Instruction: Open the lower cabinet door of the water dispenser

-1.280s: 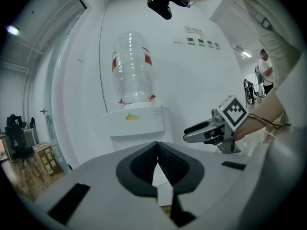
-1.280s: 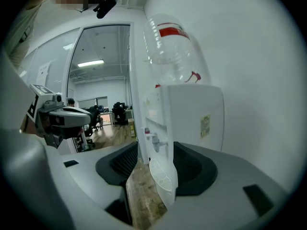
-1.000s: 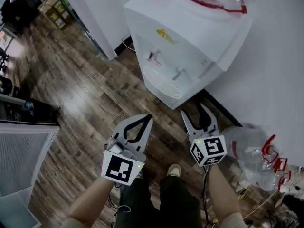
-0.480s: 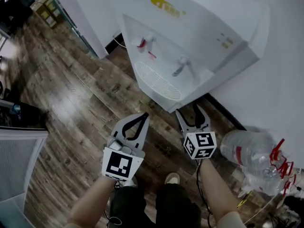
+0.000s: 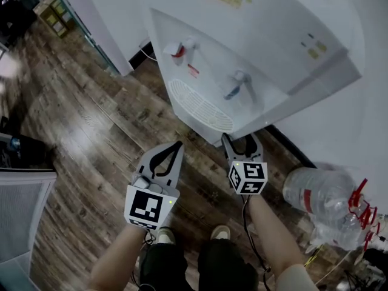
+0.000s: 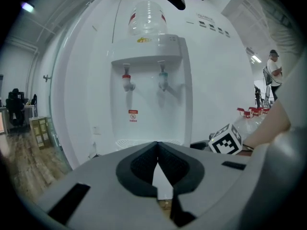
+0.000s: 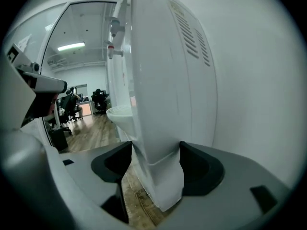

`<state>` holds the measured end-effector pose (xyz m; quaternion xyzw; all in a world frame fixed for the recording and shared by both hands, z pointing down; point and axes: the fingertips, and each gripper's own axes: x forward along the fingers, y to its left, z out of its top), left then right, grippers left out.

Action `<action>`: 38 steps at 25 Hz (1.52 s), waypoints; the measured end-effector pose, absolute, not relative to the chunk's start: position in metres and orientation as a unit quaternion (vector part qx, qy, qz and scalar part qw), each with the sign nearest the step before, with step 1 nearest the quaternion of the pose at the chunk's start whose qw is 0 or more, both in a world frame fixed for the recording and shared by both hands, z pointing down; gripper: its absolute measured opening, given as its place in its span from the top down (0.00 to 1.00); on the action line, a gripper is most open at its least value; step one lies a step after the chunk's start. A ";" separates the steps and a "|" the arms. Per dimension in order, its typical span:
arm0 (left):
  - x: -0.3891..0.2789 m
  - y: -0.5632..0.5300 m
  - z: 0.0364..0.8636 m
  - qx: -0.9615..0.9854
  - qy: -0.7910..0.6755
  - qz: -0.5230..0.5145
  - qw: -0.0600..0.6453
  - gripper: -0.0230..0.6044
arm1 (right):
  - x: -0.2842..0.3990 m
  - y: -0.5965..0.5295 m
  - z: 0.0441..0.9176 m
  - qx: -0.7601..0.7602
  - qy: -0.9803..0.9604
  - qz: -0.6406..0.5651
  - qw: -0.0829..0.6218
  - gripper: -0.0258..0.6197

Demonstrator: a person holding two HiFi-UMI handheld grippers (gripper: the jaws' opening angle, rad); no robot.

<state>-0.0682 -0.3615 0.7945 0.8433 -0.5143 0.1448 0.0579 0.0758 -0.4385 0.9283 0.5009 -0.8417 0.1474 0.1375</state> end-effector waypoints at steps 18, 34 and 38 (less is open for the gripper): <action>-0.104 -0.344 0.826 0.822 -0.538 0.113 0.148 0.95 | 0.074 -0.432 0.952 0.537 -0.794 0.213 0.191 0.56; -0.194 -0.273 0.815 0.782 -0.569 0.159 0.200 0.96 | -0.079 -0.300 0.957 0.390 -0.840 0.247 0.285 0.69; -0.236 -0.258 0.810 0.764 -0.590 0.158 0.207 0.95 | -0.133 -0.286 0.955 0.343 -0.853 0.248 0.305 0.70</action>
